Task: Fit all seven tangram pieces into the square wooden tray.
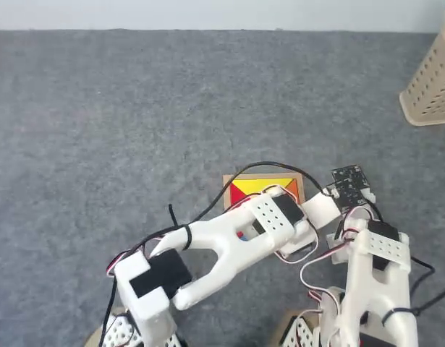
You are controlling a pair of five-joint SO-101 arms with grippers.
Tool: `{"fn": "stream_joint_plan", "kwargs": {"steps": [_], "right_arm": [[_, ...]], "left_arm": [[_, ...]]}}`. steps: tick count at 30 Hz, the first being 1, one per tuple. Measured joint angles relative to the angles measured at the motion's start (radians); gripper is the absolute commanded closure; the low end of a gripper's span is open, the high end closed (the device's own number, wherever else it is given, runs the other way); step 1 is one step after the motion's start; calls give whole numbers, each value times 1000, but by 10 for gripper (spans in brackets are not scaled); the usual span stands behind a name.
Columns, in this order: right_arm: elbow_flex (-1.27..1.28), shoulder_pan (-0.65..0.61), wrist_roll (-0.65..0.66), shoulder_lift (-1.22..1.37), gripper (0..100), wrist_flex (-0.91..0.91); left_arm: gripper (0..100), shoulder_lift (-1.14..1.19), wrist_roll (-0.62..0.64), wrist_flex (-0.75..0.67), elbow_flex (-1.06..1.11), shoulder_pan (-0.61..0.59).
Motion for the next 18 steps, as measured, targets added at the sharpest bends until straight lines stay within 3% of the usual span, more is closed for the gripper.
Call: {"fn": "stream_joint_plan", "kwargs": {"steps": [5,8,11,18], "right_arm": [[3,-5,2,-6,908,-2],[2,-5,0,0,918,-3],[2,-5,0,0,990,-3],[2,2,2,0,992,-6]], "left_arm": [[988,-103,23,12,17,-68],[988,-244,32,18,78,-170],[988,-405,38,2,164,-250],[988,-790,38,-8,348,-420]]}}
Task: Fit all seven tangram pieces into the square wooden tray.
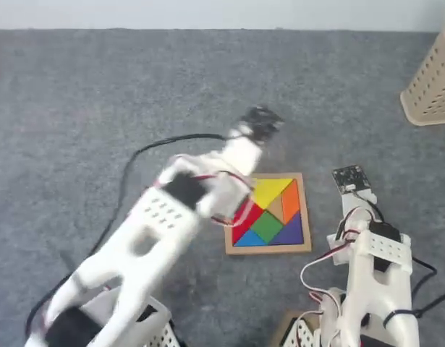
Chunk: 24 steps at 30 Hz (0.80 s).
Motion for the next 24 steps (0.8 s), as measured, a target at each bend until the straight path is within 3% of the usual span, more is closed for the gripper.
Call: {"fn": "stream_joint_plan", "kwargs": {"steps": [10,16,24], "right_arm": [[40,52,-2,-89,992,3],[195,54,-15,-393,992,15],[318,-17,-14,-916,992,298]], "left_arm": [[988,-522,-37,0,350,-353],[988,-859,-126,29,560,-497],[988,-1223,-207,135,723,-612]]}}
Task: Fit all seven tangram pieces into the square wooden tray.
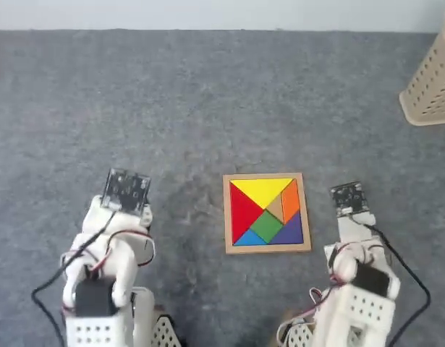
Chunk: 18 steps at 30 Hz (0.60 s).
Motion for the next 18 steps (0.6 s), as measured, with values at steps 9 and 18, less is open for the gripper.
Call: {"fn": "stream_joint_plan", "kwargs": {"steps": [9,18], "right_arm": [[60,-78,0,-258,992,103],[64,-106,0,-258,992,103]], "left_arm": [[987,-57,-3,12,112,-115],[987,-57,-3,12,267,-121]]}}
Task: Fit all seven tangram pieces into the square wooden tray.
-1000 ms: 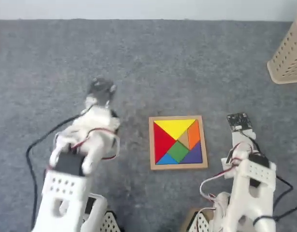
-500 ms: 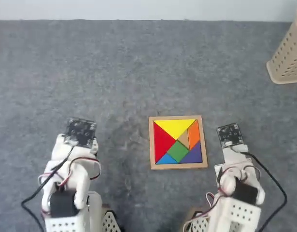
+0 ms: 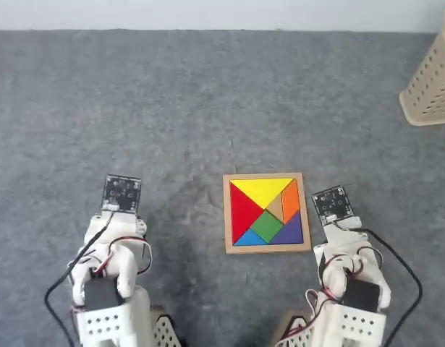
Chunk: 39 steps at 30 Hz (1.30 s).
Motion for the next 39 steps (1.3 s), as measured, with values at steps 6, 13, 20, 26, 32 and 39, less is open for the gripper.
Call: {"fn": "stream_joint_plan", "kwargs": {"steps": [6,13,20,26,32,39], "right_arm": [[0,0,0,0,992,0],[0,0,0,0,992,0],[0,0,0,0,992,0],[0,0,0,0,992,0],[0,0,0,0,992,0],[0,0,0,0,992,0]], "left_arm": [[988,0,0,58,5,2],[987,0,0,98,5,2],[987,0,0,98,5,2],[987,0,0,98,5,2],[987,0,0,98,5,2],[987,0,0,98,5,2]]}}
